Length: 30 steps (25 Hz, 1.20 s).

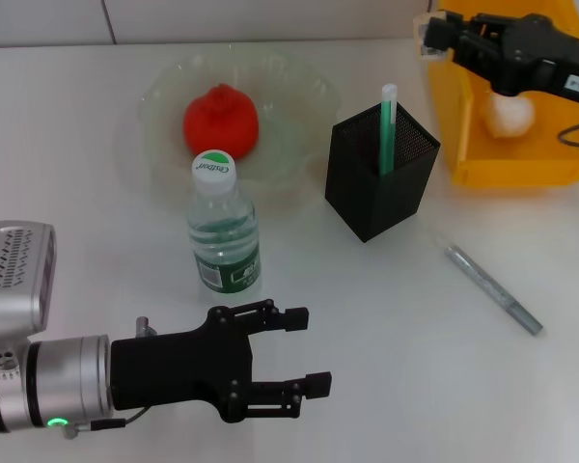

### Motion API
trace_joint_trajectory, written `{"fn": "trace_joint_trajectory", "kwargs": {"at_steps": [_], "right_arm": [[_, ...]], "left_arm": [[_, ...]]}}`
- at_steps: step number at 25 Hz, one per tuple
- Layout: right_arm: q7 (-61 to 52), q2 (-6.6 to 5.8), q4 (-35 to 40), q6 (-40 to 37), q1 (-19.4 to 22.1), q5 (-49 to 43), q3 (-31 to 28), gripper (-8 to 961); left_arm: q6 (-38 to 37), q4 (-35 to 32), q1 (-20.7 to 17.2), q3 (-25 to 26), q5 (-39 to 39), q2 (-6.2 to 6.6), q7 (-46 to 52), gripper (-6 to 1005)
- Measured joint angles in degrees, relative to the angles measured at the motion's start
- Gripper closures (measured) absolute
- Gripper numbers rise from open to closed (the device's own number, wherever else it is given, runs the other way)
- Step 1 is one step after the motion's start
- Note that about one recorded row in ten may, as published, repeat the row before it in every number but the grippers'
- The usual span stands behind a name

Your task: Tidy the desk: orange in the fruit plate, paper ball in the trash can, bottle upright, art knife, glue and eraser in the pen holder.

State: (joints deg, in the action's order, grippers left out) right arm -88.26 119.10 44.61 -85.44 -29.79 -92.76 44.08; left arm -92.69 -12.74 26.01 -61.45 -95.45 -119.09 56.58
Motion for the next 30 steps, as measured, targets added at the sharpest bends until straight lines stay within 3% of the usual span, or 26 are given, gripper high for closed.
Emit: {"fn": "trace_joint_trajectory", "kwargs": {"at_steps": [10,16,18,21,22,23,24,26,27,28,30], "right_arm": [[1.35,-0.06,-1.84,1.34,-1.28,-0.55,0.02,696],[-0.46,-0.21,-0.83,0.4,-0.76,-0.74,-0.1,458],[-4.42,-0.79,1.96,-1.36,-0.26,-1.97,-0.09,433],[-16.27,-2.28,10.92,-6.48,-0.11,-10.06,-0.05,395],[-25.67,-2.87,18.85,-10.66,-0.9,-18.26,0.01,395],[-25.67,-2.87,18.85,-10.66,-0.9,-18.26,0.01,395],[-30.74,-2.9,23.9,-13.52,-1.49,-23.18,0.31,395],[-38.59,-2.59,33.22,-18.29,-2.53,-31.4,1.8,394],[-45.05,-1.7,42.23,-22.53,-3.05,-39.64,5.8,394],[-45.05,-1.7,42.23,-22.53,-3.05,-39.64,5.8,394],[-50.58,-0.74,48.08,-24.73,-3.02,-46.35,11.24,394]], "left_arm": [[0.69,0.0,-0.14,0.1,0.0,0.01,-0.05,174],[0.94,0.0,0.03,0.05,0.0,0.01,-0.07,174],[0.94,0.0,0.05,0.05,0.0,0.0,-0.07,174],[0.94,0.0,0.1,0.07,0.0,0.01,-0.07,174],[0.94,0.0,0.11,0.04,0.0,0.01,-0.07,174],[0.94,0.0,0.15,-0.02,0.0,0.0,-0.07,174],[0.94,0.0,0.15,-0.06,0.0,0.01,-0.07,174],[0.96,0.0,0.17,-0.14,0.0,0.0,-0.07,174],[1.0,0.0,0.18,-0.16,0.0,0.0,-0.07,174],[1.0,0.0,0.18,-0.16,0.0,0.0,-0.07,174],[1.03,0.0,0.18,-0.12,0.0,0.01,-0.07,174]]}}
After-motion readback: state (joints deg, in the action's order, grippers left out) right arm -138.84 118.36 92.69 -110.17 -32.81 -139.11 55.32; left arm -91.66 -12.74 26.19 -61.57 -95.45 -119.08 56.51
